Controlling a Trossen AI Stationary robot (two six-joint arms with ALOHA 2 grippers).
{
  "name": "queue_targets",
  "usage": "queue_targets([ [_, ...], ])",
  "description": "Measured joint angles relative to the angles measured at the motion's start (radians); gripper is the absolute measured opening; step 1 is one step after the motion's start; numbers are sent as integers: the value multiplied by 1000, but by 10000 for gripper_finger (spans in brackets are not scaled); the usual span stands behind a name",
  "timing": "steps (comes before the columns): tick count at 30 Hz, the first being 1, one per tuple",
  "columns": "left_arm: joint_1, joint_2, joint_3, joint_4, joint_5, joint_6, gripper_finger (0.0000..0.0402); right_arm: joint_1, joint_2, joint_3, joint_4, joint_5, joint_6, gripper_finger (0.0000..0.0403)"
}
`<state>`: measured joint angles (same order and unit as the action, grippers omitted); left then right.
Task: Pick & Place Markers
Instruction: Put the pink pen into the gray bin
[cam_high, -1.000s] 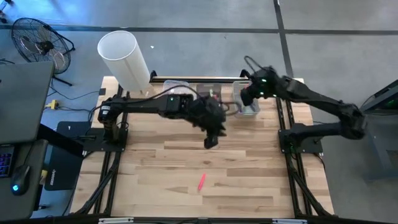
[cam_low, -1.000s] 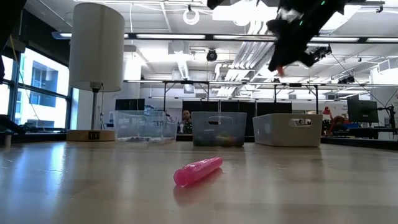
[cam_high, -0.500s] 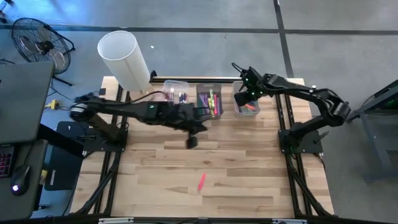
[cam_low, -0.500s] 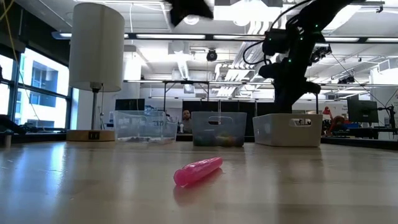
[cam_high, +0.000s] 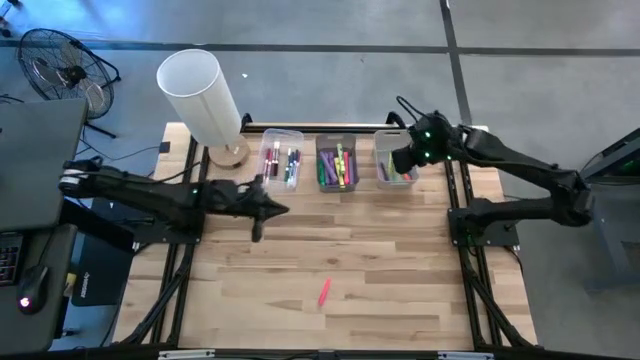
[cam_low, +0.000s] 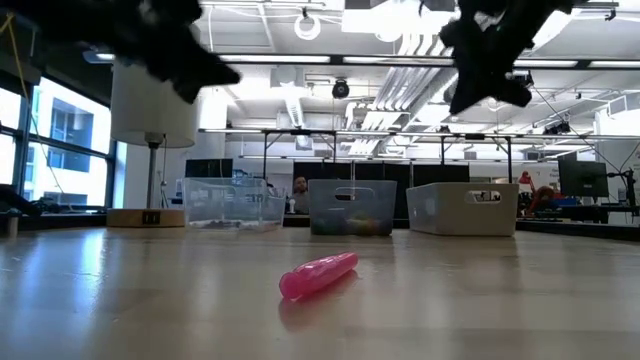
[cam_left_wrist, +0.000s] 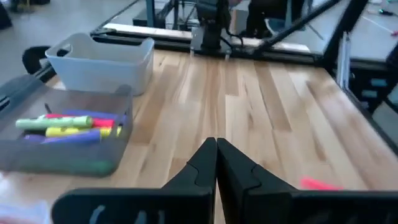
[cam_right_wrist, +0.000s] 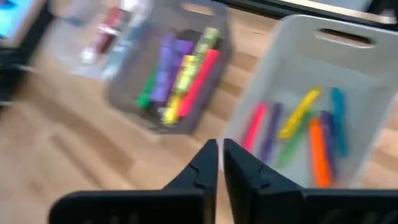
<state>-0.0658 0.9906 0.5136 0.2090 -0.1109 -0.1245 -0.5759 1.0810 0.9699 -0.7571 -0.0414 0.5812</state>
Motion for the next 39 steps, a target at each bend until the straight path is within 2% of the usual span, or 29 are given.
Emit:
queue_targets([
  [3, 0, -101, -127, 58, 5, 58, 0, 91, -36, 18, -12, 26, 76, 4],
  [7, 0, -217, -247, 118, -10, 68, 0, 243, -16, 103, -57, 158, 161, 4],
  [11, 0, -335, -323, 108, 2, 68, 0, 359, 66, 213, -97, 240, 247, 2],
  [15, 0, -459, -385, 48, 11, 74, 0, 450, 206, 334, -164, 240, 272, 1],
  [24, 0, -707, -495, 20, 15, 143, 0, 621, 554, 637, -305, 159, -5, 0],
  [27, 0, -772, -497, -56, 30, 186, 0, 660, 630, 721, -308, 114, -96, 0],
  [33, 0, -894, -499, -179, 36, 234, 0, 698, 699, 807, -299, 95, -162, 0],
  [39, 1, -969, -500, -178, 46, 249, 0, 731, 706, 808, -287, 100, -262, 0],
])
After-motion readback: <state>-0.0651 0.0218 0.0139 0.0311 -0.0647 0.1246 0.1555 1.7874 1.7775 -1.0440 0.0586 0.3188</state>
